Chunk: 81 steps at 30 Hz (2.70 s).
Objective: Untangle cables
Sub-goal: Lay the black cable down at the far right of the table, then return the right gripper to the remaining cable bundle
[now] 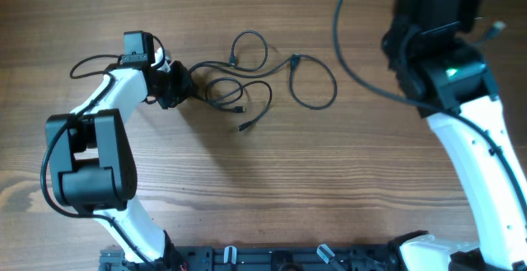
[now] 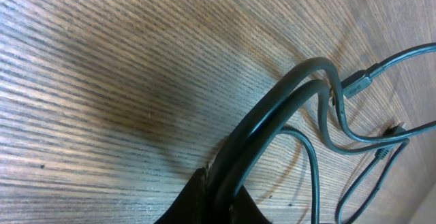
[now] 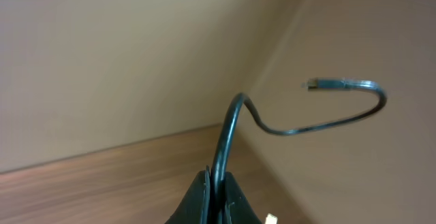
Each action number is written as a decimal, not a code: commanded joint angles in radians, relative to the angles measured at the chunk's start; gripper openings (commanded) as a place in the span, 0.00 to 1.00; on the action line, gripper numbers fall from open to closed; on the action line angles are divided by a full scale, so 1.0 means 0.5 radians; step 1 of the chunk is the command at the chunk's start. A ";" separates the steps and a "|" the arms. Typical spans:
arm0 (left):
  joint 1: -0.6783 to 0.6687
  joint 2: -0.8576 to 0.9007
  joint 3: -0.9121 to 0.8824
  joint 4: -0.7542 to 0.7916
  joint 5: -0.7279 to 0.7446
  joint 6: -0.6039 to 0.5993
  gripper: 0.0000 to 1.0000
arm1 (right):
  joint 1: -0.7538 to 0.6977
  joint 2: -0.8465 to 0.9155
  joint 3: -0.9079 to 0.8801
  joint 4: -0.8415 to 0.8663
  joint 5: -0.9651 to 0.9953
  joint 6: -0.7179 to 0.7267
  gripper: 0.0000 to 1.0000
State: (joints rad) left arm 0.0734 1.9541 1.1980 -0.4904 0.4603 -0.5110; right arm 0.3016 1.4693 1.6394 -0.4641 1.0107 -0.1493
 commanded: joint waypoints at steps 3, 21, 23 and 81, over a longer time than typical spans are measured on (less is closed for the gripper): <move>0.002 -0.033 0.024 0.006 -0.018 -0.006 0.11 | -0.328 0.123 0.031 0.059 0.030 -0.557 0.04; 0.002 -0.033 0.024 0.006 -0.018 -0.006 0.11 | -0.892 0.556 -0.011 -0.424 -0.521 -0.515 0.04; 0.001 -0.033 0.024 0.006 -0.018 -0.006 0.11 | -0.937 0.621 -0.011 -0.459 -0.533 -0.433 0.04; 0.001 -0.033 0.024 0.008 -0.018 -0.005 0.05 | -0.979 0.942 -0.027 -0.806 -2.854 0.650 1.00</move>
State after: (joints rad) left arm 0.0734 1.9541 1.1980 -0.4896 0.4599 -0.5114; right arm -0.2340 1.9228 1.6314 -0.8307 -0.3058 0.1387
